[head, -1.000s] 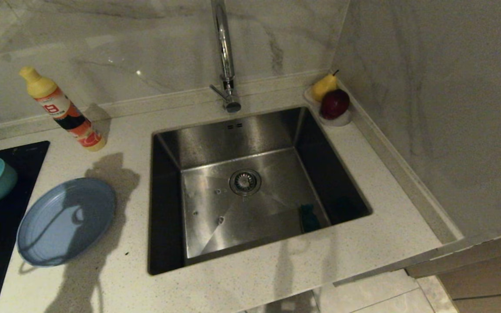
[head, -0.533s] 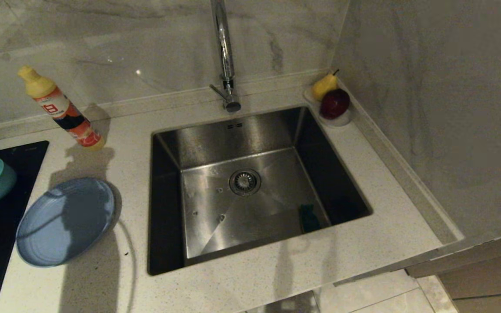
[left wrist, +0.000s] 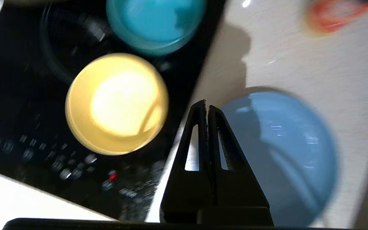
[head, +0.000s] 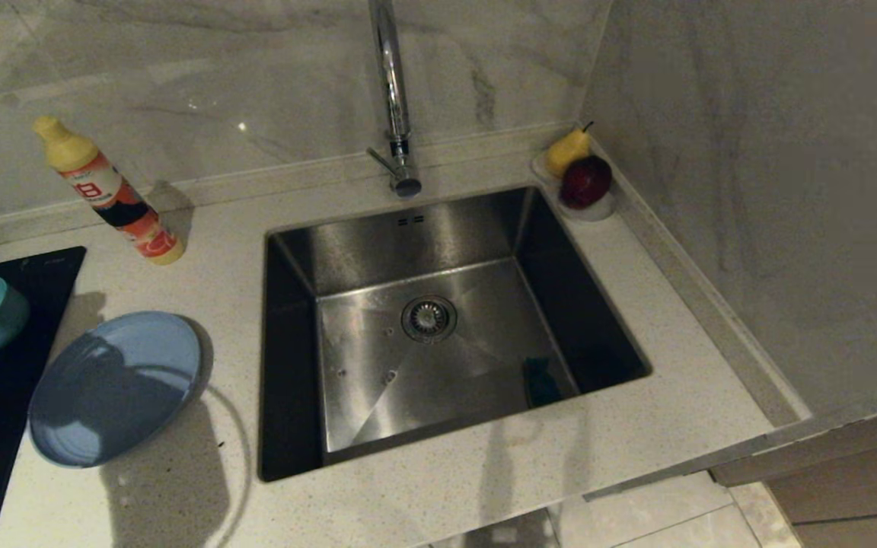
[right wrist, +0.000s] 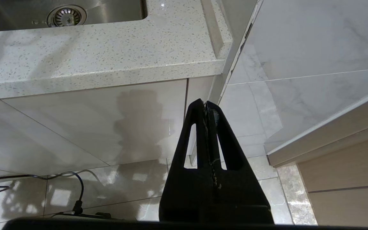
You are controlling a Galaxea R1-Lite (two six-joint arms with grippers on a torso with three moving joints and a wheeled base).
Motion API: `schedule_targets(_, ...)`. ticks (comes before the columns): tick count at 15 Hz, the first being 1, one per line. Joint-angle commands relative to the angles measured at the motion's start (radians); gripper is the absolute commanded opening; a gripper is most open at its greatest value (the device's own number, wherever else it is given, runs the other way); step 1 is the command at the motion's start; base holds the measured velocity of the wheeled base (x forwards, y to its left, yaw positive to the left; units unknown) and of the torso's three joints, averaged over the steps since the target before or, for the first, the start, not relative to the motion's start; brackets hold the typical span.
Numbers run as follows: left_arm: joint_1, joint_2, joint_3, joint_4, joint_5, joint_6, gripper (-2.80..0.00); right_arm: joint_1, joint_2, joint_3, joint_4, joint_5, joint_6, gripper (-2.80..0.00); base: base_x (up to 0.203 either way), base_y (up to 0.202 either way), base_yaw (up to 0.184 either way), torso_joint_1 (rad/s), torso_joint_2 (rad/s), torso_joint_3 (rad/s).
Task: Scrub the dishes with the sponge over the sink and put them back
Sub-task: Place the bowl on the plate
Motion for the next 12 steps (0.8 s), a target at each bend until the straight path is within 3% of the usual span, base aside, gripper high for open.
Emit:
schedule_targets(1,0.035,0.076,0.024,0.0,-0.007,0.006,-2.8,0.0,-0.002,0.0,0.0,0.001,0.0,-2.8,0.0,0.0,0.0,0.0,0.0,0.0)
schedule_targets(6,0.037,0.227,0.04,-0.075,-0.005,0.002,-2.8,0.0,-0.002,0.0,0.0,0.001,0.0,-2.8,0.0,0.0,0.0,0.0,0.0,0.0)
schedule_targets(7,0.038,0.258,0.037,-0.089,-0.006,-0.005,0.0,0.0,-0.002,0.0,0.0,-0.001,0.0,-2.8,0.0,0.0,0.0,0.0,0.0,0.0)
schedule_targets(12,0.05,0.318,0.028,-0.092,-0.021,-0.015,0.0,0.0,-0.002,0.0,0.0,0.001,0.0,-2.8,0.0,0.0,0.0,0.0,0.0,0.0)
